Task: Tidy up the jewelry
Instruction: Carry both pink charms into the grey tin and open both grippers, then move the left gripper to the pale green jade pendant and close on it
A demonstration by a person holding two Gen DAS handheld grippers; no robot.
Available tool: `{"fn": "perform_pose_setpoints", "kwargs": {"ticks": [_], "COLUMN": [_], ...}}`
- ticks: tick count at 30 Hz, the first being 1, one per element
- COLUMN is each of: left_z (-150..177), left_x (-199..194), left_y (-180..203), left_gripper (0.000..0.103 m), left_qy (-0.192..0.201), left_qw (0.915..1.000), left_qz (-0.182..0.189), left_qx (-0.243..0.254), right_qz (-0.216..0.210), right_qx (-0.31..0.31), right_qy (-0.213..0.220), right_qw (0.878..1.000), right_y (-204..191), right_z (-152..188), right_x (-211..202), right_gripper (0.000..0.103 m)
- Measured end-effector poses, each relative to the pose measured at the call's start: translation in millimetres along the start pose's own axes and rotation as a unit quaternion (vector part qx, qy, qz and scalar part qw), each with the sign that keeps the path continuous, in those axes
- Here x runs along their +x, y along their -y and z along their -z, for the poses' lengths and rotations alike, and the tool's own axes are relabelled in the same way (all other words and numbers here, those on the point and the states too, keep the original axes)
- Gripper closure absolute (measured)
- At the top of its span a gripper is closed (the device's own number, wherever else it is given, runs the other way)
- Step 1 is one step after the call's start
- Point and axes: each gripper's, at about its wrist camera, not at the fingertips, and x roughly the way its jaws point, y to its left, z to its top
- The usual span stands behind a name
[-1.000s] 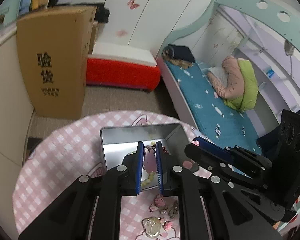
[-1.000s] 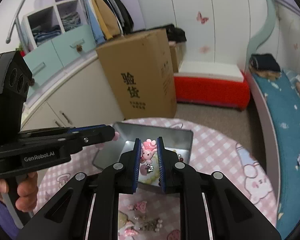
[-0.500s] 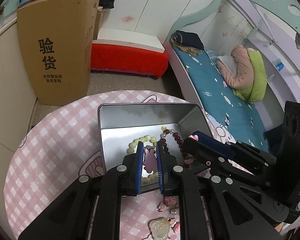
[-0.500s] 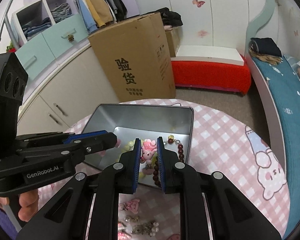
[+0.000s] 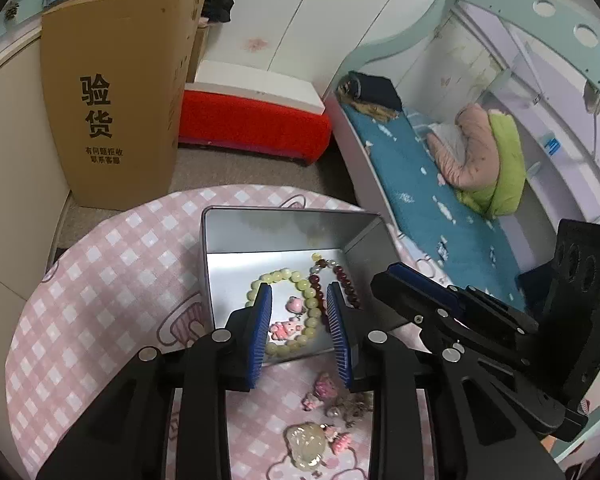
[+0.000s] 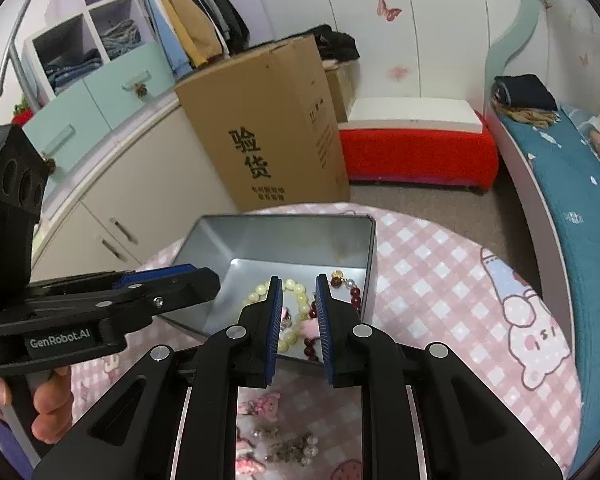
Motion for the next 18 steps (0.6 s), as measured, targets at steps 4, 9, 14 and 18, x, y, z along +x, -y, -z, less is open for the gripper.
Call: {"fn": "perform_pose_setpoints", "kwargs": {"ticks": [4, 9, 14, 18], "left_z": [3.2, 15.7, 42.0, 62.2], "left_x": [-28.1, -66.6, -94.1, -101.1], "left_y": [5.2, 15.8, 27.5, 27.7], "left_gripper": [0.058, 0.046, 0.028, 0.026], "left_qy": [0.038, 0.083, 0.126, 0.141], "left_qw": [0.9993, 0.9965, 0.9916, 0.9888], "left_qz": [0.006, 0.005, -0.019, -0.041], "left_qx": [-0.005, 0.009, 0.022, 0.026], "right_qz": [0.01, 0.025, 0.042, 0.058], "right_qx": [0.002, -0.006, -0.016, -0.016], "right_qy": [0.026, 0.058, 0.073, 0.076], "right_qw": [1.0, 0.998, 0.996, 0.995], "right_y": [-0.8, -6.4, -11.7, -11.7], "right_z": [-0.2, 4.9, 20.8, 40.2], "right_x": [-25.8, -65.4, -93.1, -106.6], "right_gripper": [0.075, 0.056, 0.049, 0.046]}}
